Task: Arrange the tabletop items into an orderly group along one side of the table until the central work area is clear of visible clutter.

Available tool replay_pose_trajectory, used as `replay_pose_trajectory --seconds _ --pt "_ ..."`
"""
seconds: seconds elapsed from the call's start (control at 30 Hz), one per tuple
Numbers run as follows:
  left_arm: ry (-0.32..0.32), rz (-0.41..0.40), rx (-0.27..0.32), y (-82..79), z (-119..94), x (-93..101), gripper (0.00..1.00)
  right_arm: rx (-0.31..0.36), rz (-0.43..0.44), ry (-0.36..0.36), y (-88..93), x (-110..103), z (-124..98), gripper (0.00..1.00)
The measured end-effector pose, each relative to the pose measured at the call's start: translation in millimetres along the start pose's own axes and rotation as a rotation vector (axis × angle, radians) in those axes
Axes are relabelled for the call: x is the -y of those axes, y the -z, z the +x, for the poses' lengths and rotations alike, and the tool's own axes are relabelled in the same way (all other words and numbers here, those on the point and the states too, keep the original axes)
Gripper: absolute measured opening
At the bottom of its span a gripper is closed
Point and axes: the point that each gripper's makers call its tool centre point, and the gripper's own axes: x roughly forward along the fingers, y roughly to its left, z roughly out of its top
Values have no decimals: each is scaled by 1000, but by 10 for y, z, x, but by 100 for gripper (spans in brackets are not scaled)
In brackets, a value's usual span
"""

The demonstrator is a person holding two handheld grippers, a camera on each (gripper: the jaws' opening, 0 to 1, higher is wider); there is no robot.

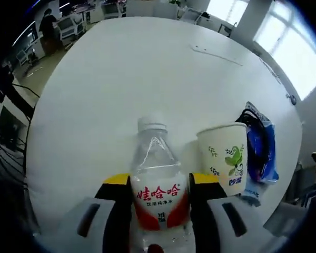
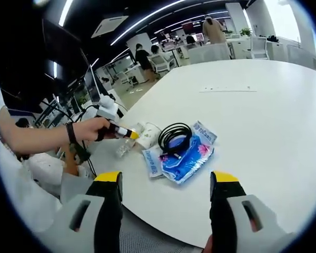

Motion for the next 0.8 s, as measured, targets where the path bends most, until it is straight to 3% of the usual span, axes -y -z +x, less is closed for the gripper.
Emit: replay_pose_trajectory --seconds 0.43,0.8 --pt "10 -44 49 32 -141 -59 39 6 11 1 29 -1 13 66" --pt "11 -66 113 -32 -324 -94 38 20 3 -14 -29 -88 56 66"
